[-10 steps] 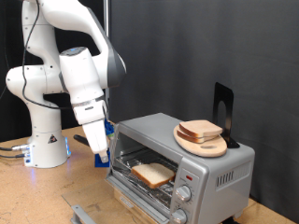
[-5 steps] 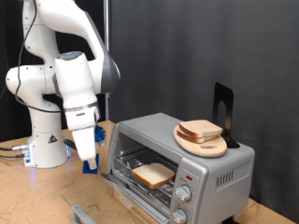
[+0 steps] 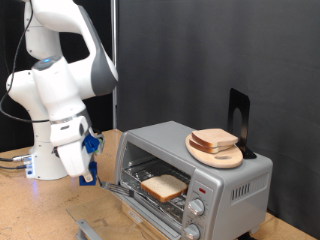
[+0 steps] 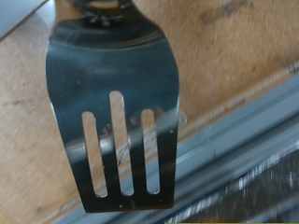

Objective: Make a piece of toast with the oven

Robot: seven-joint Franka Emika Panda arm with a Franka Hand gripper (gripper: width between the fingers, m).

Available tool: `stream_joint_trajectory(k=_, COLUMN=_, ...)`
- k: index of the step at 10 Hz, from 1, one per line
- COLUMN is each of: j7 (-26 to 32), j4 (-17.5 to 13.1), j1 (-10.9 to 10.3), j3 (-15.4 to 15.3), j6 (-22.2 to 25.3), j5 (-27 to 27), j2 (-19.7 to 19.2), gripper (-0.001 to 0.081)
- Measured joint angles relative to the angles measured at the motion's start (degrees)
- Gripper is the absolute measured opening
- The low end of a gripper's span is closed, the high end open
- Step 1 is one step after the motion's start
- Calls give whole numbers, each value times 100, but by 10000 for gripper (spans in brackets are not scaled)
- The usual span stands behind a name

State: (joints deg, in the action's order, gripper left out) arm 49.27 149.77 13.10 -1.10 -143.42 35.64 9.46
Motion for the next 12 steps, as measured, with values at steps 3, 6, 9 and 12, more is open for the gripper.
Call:
stream_joint_trajectory(k=3, j7=35, j4=-362, j1=169, j3=331, j6=998, j5=39, j2=133, gripper=365)
stream_joint_trajectory(k=6, j7=160, j4=-392, j1=167, j3=369, j6=1142, j5=218, j2=140, gripper=365)
stream_joint_trajectory(k=9, j7=260, j4=-832, j1=191, j3=676, j6=2100, j5=721, j2=331, gripper=365)
stream_joint_trajectory(k=12, j7=235, j4=-1282, j1=289, j3=941, j6=2819, j5=660, j2=487, gripper=365)
